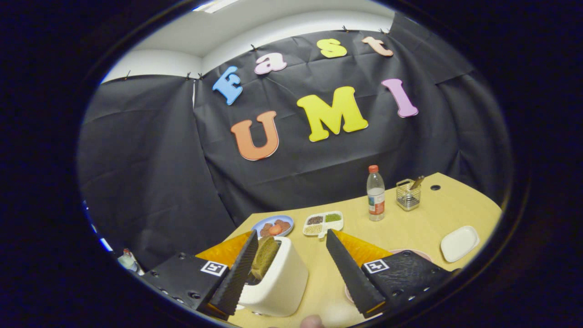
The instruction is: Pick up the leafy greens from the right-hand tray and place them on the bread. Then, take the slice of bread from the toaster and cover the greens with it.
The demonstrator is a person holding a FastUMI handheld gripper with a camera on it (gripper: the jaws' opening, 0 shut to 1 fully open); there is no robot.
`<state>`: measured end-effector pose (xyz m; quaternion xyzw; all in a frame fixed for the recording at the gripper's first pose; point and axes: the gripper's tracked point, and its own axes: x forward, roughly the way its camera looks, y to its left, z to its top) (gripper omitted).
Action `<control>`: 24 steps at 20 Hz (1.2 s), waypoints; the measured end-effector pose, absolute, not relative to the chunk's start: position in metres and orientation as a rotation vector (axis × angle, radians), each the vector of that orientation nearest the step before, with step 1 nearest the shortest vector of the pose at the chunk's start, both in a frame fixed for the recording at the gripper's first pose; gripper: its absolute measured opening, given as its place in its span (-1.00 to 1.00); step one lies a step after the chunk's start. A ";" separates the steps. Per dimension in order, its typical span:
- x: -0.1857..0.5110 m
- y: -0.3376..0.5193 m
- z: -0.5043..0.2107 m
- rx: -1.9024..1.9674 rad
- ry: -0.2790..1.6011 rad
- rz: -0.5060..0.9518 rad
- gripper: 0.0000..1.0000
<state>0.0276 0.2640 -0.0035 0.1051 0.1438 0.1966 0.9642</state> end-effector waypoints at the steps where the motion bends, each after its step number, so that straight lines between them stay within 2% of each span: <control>1: 0.026 0.277 -0.005 0.217 0.286 0.402 0.86; 5: 0.033 0.309 -0.017 0.177 0.281 0.364 0.85; 11: 0.045 0.342 -0.069 0.133 0.392 0.335 0.83; 13: 0.049 0.343 -0.077 0.117 0.412 0.325 0.62; 15: 0.052 0.342 -0.079 0.107 0.413 0.306 0.52; 17: 0.054 0.342 -0.083 0.105 0.422 0.297 0.29; 22: 0.060 0.337 -0.092 0.118 0.445 0.267 -0.64; 24: 0.057 0.337 -0.089 0.132 0.447 0.284 -0.68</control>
